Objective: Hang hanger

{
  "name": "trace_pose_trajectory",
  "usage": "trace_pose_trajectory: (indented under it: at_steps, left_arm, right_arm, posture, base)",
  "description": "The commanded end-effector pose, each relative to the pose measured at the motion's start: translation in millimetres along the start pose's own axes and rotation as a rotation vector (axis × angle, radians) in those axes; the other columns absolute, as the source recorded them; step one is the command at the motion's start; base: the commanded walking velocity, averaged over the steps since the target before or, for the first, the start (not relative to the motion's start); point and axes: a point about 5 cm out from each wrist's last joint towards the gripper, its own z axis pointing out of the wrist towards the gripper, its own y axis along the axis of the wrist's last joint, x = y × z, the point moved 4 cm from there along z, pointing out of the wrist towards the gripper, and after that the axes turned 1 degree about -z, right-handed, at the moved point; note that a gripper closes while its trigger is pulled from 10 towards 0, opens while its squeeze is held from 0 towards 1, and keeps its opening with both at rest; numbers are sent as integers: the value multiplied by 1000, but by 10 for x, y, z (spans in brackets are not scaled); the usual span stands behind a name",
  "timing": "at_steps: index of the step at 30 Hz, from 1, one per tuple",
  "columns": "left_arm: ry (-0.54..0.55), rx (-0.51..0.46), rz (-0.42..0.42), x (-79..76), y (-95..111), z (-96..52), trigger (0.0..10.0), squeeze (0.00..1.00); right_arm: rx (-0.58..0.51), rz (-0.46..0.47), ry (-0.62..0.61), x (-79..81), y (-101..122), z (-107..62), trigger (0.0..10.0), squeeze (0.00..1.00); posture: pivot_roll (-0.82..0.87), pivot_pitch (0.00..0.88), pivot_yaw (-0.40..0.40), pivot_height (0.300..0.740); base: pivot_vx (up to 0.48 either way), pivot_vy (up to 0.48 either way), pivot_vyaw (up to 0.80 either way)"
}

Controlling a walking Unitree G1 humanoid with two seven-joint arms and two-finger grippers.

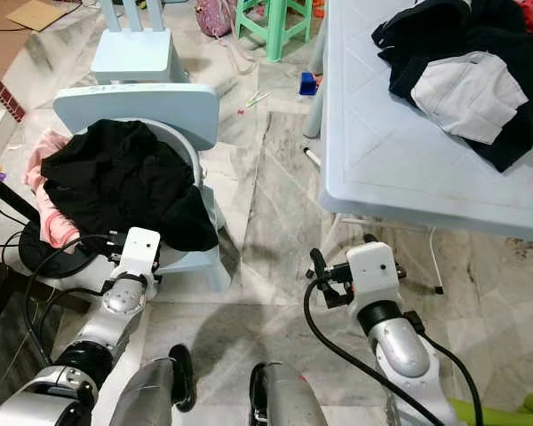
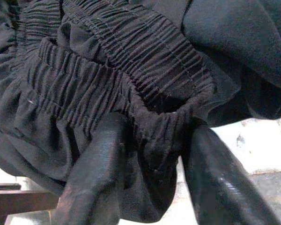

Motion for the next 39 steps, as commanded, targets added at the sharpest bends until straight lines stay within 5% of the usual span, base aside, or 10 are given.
trace_pose_trajectory:
  at_steps: [1,15,24,33,39]
  left_arm:
    - [13,2,15,35,-4,13,0,0]
    - [8,-19,7,25,81,62,0,0]
    - [104,-117,19,134,296,84,0,0]
    - [131,-176,-28,154,370,38,0,0]
    - [134,-332,-128,221,672,-25,0,0]
  right_arm:
    - [16,-12,-16,-45,-51,-14,10000,0]
    - [-17,-21,-25,-61,-6,113,10000,0]
    - [-46,-21,-45,-66,30,235,10000,0]
    - [-89,-7,-48,0,83,389,10000,0]
    - [-121,6,-81,-4,131,541,10000,0]
  posture:
    - [-190,212,-93,740]
    - [-181,168,-84,740]
    - [-151,131,-73,740]
    - [-105,98,-68,740]
    - [-48,69,-49,740]
  base:
    - [0,0,0]
    - [0,0,0]
    - [0,0,0]
    - [0,0,0]
    - [0,0,0]
